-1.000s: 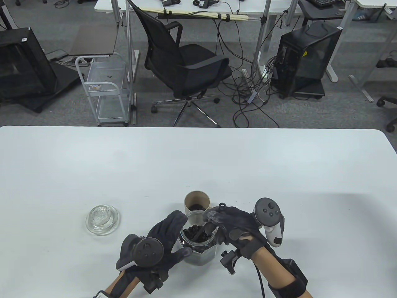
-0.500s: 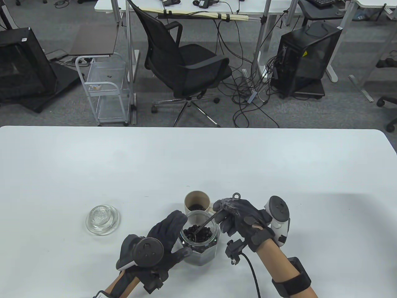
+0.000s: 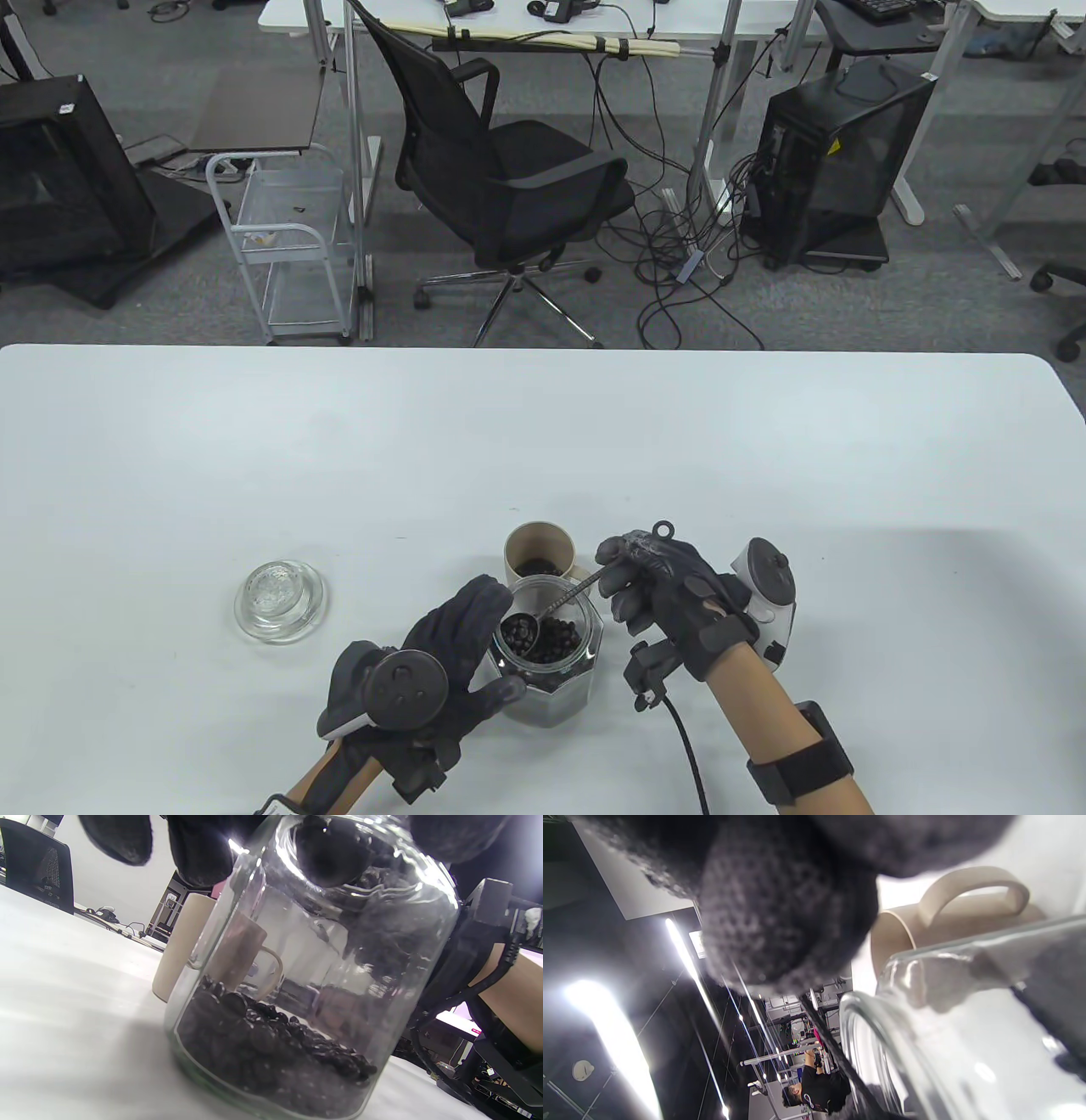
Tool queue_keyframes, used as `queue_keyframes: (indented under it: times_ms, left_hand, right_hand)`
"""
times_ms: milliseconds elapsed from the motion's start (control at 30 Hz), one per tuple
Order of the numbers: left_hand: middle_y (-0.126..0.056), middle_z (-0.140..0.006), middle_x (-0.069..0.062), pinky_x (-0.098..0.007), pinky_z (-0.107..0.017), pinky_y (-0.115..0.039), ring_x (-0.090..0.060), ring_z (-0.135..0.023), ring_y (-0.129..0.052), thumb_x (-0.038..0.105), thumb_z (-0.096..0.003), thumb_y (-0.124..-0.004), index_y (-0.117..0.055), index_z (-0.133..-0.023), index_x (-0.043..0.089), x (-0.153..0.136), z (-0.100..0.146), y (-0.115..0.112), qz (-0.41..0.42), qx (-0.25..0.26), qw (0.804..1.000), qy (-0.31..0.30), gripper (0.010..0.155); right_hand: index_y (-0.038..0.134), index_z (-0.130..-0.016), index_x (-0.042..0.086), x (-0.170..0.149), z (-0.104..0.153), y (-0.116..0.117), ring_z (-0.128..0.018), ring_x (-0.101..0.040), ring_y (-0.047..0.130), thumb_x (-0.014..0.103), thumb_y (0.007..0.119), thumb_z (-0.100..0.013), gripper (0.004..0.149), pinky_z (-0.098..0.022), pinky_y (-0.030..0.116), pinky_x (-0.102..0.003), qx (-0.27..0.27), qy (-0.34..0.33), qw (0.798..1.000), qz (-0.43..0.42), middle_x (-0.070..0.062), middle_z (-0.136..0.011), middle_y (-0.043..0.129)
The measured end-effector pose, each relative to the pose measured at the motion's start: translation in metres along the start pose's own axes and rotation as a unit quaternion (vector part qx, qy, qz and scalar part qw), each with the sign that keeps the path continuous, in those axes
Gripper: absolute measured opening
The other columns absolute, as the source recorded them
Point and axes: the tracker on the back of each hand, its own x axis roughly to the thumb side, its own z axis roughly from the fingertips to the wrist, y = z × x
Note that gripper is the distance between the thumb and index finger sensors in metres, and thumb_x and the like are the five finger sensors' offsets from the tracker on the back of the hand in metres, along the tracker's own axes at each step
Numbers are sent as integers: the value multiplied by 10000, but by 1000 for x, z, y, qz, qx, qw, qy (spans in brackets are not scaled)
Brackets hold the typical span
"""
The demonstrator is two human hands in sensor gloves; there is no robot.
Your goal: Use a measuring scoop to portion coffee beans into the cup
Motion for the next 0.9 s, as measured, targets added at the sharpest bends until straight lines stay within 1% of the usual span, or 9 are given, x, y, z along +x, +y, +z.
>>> queue_keyframes:
  times_ms: [367,567,767,900]
  left_hand:
    - [-265,-1251,-123,-635,-768,-580,-360,-1104,-625,743,-515,-557,-130,-1148,231,0,0,0,0,0,1000,0,919]
    - [-264,-1250,-125,-635,-768,-580,-362,-1104,-624,742,-514,-557,-129,-1147,230,0,0,0,0,0,1000,0,920]
    - [-264,-1251,-126,-636,-768,-579,-362,-1104,-624,742,-515,-557,-128,-1148,231,0,0,0,0,0,1000,0,920]
    - [-263,-1251,-123,-635,-768,-579,-360,-1105,-624,743,-515,-556,-129,-1147,231,0,0,0,0,0,1000,0,919]
  right_hand:
    - [950,-722,65,0,-2,-12,-153,-82,1063,458,791,-549,458,-65,881,-203,-31,-2,999,-16,-120,-371,1068]
    - [953,-713,66,1,-3,-18,-147,-81,1063,460,788,-550,457,-63,881,-203,-44,-6,999,-11,-114,-363,1068]
    - [956,-703,68,4,-1,-18,-146,-80,1061,461,785,-554,454,-63,881,-203,-41,-5,999,-28,-107,-355,1068]
    - [949,-713,75,8,0,-19,-154,-74,1062,467,776,-560,456,-70,882,-199,-40,-17,998,-54,-99,-364,1068]
